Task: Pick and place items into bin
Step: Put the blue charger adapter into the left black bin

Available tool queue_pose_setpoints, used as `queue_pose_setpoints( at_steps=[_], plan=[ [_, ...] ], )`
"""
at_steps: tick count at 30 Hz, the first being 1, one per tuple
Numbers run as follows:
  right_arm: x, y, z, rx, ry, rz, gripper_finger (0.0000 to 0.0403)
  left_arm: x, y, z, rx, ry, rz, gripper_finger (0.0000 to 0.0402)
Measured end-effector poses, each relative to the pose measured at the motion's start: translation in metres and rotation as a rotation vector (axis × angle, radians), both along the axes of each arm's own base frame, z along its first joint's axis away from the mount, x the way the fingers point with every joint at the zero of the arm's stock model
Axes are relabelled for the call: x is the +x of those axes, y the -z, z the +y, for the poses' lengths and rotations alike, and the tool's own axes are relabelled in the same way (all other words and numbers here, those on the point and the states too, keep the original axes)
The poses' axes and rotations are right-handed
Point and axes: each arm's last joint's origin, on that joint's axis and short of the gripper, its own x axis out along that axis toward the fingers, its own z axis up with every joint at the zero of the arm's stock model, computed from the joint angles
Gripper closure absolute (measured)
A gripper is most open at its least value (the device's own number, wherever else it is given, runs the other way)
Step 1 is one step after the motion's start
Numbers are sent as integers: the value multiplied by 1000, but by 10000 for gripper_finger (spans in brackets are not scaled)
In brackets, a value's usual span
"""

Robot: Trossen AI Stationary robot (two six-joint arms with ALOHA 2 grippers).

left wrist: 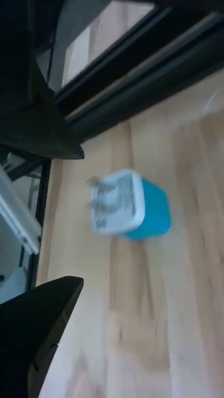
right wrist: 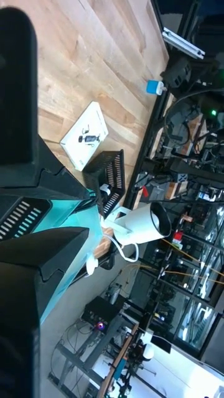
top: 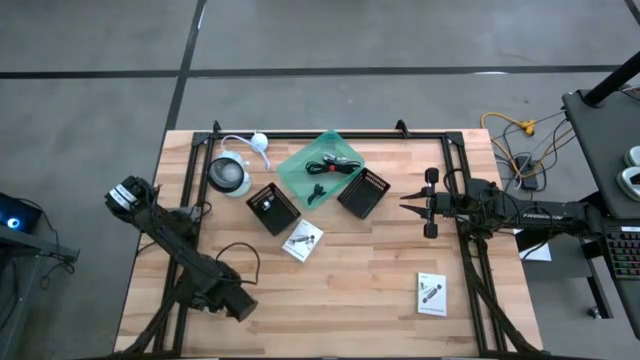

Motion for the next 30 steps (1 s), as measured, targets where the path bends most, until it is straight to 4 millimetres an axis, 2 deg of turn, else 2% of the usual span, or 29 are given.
queue_pose_setpoints(
  at_steps=[15,23,26,30],
  plan=[
    [0,0,0,0,0,0,335,-13,38,12,-23,2,-18,98],
    [0,0,0,0,1,0,335,-17,45,16,-42,36,-36,99],
    [0,0,0,0,0,0,335,-16,46,15,-55,36,-51,112],
    [0,0,0,0,1,0,335,-14,45,13,-76,44,-84,150]
  ],
)
